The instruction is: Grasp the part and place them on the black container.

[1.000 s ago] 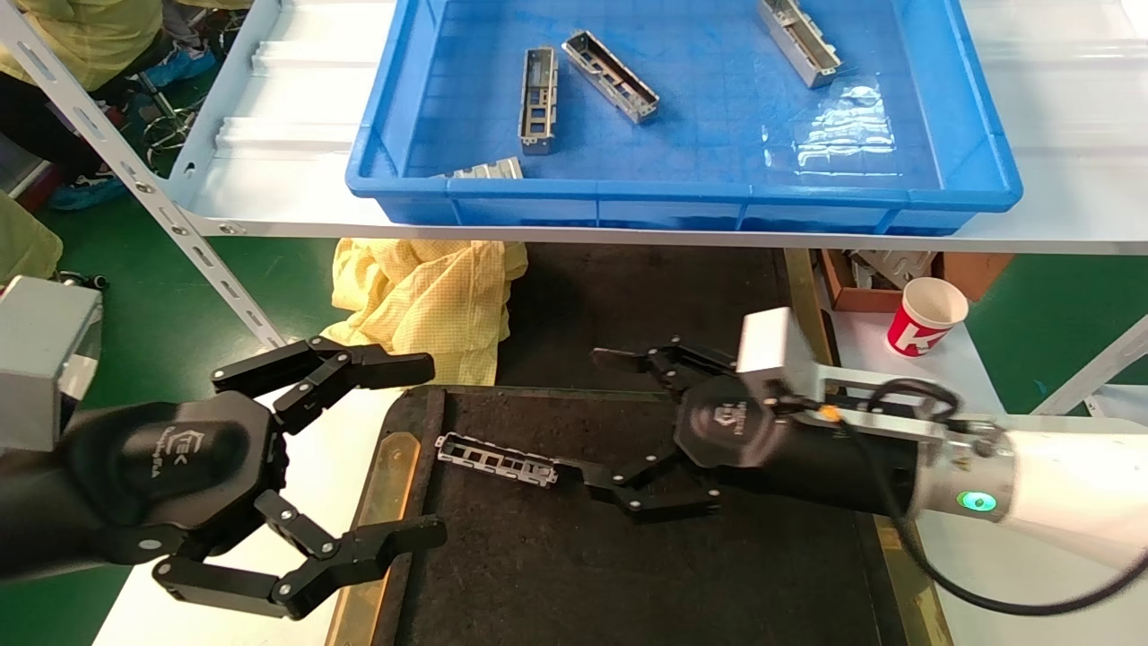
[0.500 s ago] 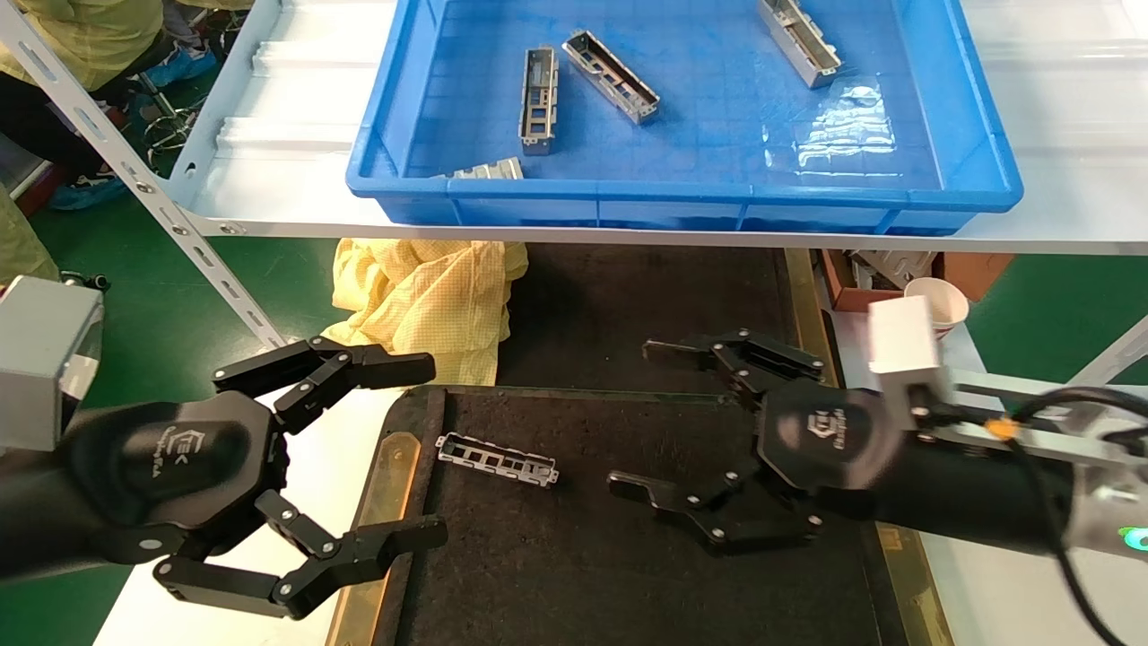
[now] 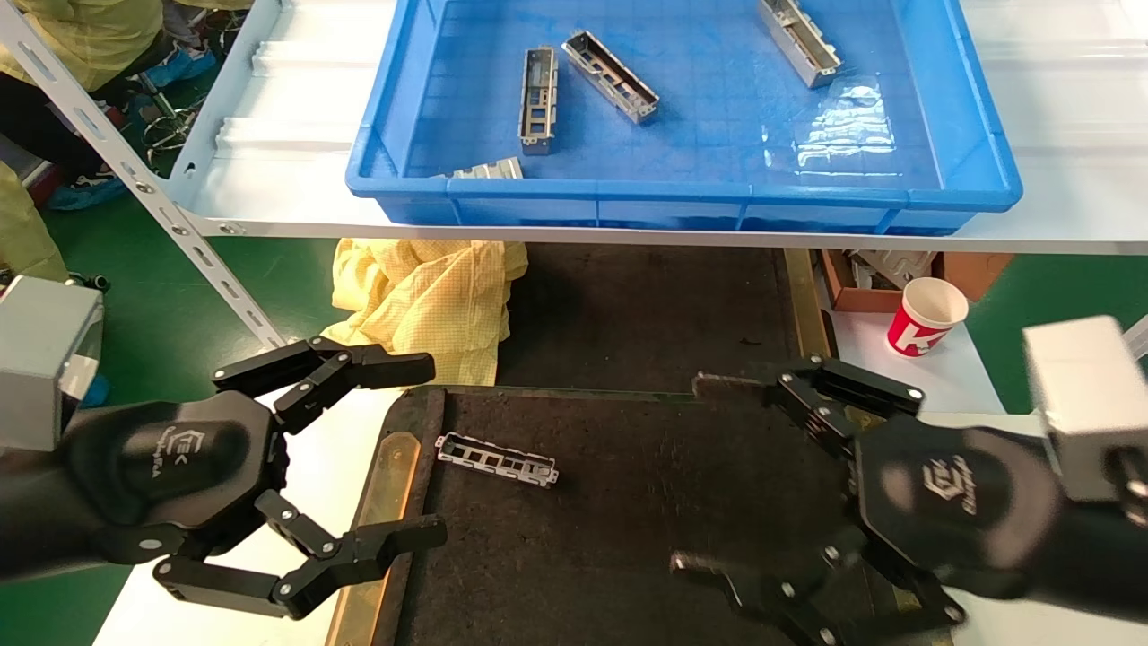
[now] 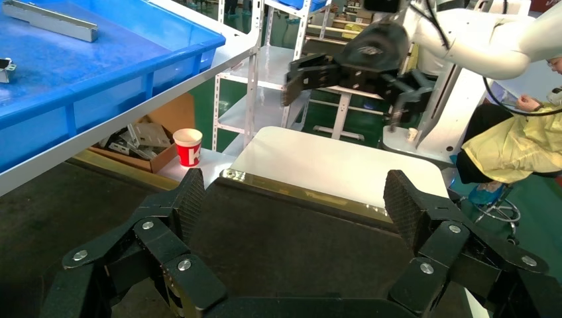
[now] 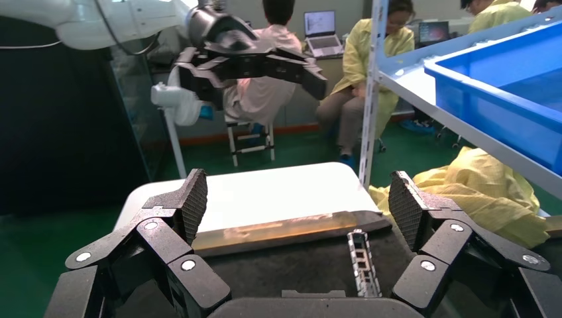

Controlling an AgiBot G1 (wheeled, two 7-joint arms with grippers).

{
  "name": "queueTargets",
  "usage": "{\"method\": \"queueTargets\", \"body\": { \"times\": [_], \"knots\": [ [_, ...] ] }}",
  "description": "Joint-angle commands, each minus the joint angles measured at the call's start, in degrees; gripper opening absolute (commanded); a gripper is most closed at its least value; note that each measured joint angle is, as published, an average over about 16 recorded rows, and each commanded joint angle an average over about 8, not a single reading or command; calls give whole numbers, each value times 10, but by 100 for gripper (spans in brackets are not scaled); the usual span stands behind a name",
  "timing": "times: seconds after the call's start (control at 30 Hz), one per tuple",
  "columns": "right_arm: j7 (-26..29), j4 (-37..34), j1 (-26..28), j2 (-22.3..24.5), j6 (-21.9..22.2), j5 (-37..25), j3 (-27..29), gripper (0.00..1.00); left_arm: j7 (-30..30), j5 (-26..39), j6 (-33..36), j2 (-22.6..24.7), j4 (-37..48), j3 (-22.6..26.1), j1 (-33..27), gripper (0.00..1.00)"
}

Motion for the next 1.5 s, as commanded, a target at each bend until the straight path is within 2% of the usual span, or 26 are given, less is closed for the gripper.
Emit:
{"method": "queueTargets", "body": {
  "times": [0.03,0.3,1.5],
  "knots": [
    [14,21,-9,13,-4,1,14,100,0,0,0,0,0,0,0,100],
    [36,62,-26,38,-11,3,42,100,0,0,0,0,0,0,0,100],
    [30,46,-20,28,-8,3,31,100,0,0,0,0,0,0,0,100]
  ]
}}
